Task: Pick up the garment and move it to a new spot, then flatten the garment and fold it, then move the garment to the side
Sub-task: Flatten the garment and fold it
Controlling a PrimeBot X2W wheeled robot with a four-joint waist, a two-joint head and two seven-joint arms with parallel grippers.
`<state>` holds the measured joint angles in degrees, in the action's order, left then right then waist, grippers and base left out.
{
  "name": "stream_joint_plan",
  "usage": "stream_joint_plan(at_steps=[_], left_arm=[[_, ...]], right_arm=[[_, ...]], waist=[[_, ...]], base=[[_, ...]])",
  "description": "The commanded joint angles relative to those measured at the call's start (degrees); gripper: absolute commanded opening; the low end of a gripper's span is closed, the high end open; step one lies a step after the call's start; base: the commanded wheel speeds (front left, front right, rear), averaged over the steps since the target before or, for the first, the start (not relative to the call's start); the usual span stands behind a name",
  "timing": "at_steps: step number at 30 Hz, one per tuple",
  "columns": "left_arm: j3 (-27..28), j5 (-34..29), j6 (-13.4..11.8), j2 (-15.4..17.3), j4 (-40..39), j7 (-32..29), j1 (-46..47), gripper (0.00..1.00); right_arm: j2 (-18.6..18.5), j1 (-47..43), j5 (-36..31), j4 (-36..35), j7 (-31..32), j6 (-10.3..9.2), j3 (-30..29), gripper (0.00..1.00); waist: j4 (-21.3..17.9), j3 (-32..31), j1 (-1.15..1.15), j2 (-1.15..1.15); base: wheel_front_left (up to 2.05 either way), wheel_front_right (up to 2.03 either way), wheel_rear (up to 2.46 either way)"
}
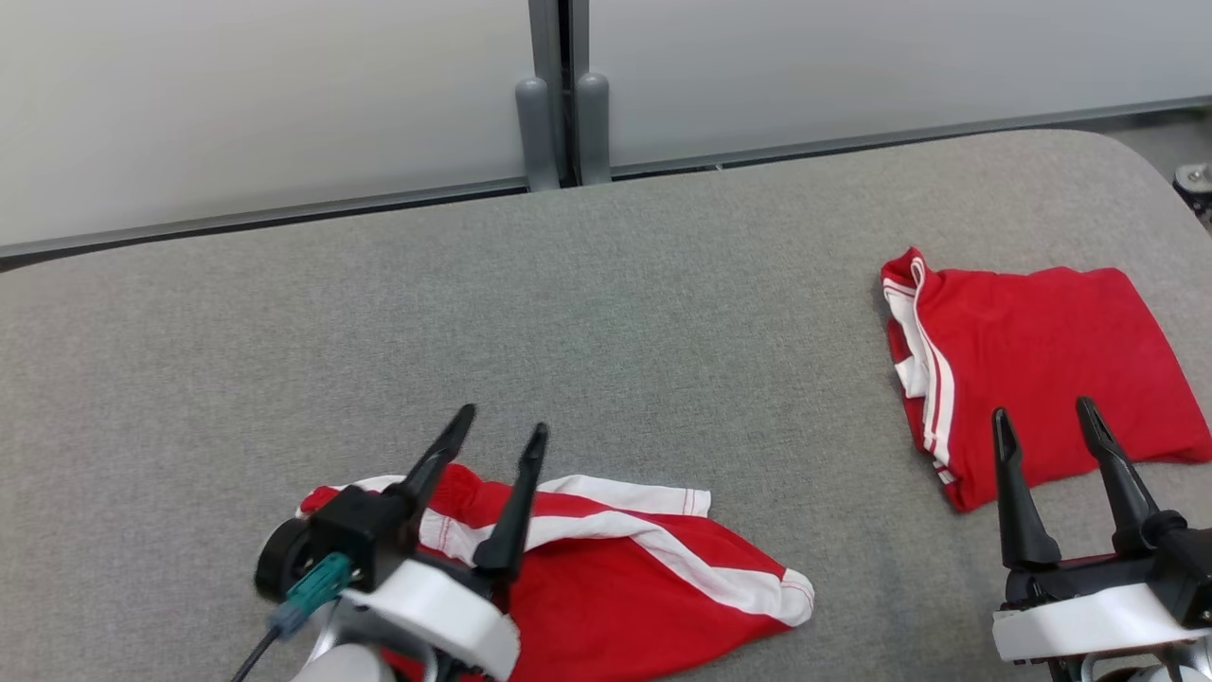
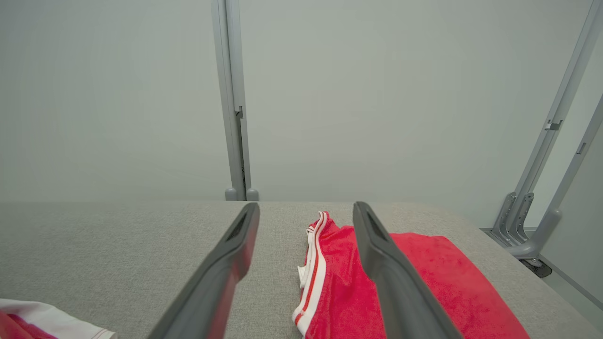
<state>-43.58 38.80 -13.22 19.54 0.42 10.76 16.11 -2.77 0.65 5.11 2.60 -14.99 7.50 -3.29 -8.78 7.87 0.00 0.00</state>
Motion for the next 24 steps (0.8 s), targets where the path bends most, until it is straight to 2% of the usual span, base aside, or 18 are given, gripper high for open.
stream_joint_plan(at_steps=[1, 5, 8, 13, 17, 21, 22, 23, 24], left_arm=[[1.6, -0.7, -1.6, 1.6, -0.1, 1.6, -2.7, 1.00], [7.9, -0.9, -5.3, 3.7, -1.2, 4.1, -9.0, 1.00], [13.0, -2.0, -6.1, 3.5, -2.5, 4.4, -13.5, 1.00], [21.9, -6.8, -2.5, 1.4, -2.0, 4.3, -20.9, 1.00], [27.4, -11.1, 1.7, -0.6, 1.2, 4.4, -24.8, 1.00], [31.6, -13.9, 7.3, -2.1, 3.8, 4.4, -27.5, 1.00], [31.6, -13.9, 7.3, -2.1, 3.8, 4.4, -27.5, 1.00], [33.5, -15.2, 9.9, -2.8, 5.0, 4.4, -28.4, 1.00], [33.5, -15.2, 9.9, -2.8, 5.0, 4.4, -28.4, 1.00]], right_arm=[[-0.3, -0.1, -1.1, -0.8, -0.3, -0.01, -0.5, 1.00], [-0.3, -1.2, -2.4, -1.5, -0.3, -0.01, -1.7, 1.00], [-0.3, -2.3, -2.5, -1.1, -0.3, -0.01, -2.7, 1.00], [-0.3, -4.7, -0.9, 0.7, -0.3, -0.01, -3.2, 1.00], [-0.3, -6.1, 0.7, 2.1, -0.3, -0.01, -2.7, 1.00], [-0.3, -7.1, 1.4, 3.6, -0.3, -0.01, -2.0, 1.00], [-0.3, -7.1, 1.4, 3.6, -0.3, -0.01, -2.0, 1.00], [-0.3, -7.4, 1.5, 4.2, -0.3, -0.01, -1.6, 1.00], [-0.3, -7.4, 1.5, 4.2, -0.3, -0.01, -1.6, 1.00]], waist=[[2.0, -2.3, 0.00, 0.00], [4.3, -4.6, 0.00, 0.00], [6.3, -6.0, 0.00, 0.00], [9.0, -8.0, 0.00, 0.00], [9.7, -8.9, 0.00, 0.00], [9.6, -9.4, 0.00, 0.00], [9.6, -9.4, 0.00, 0.00], [9.6, -9.5, 0.00, 0.00], [9.6, -9.5, 0.00, 0.00]], base=[[0.00, 0.00, 0.00], [0.00, 0.00, 0.00], [0.00, 0.00, 0.00], [0.00, 0.00, 0.00], [0.00, 0.00, 0.00], [0.00, 0.00, 0.00], [0.00, 0.00, 0.00], [0.00, 0.00, 0.00], [0.00, 0.00, 0.00]])
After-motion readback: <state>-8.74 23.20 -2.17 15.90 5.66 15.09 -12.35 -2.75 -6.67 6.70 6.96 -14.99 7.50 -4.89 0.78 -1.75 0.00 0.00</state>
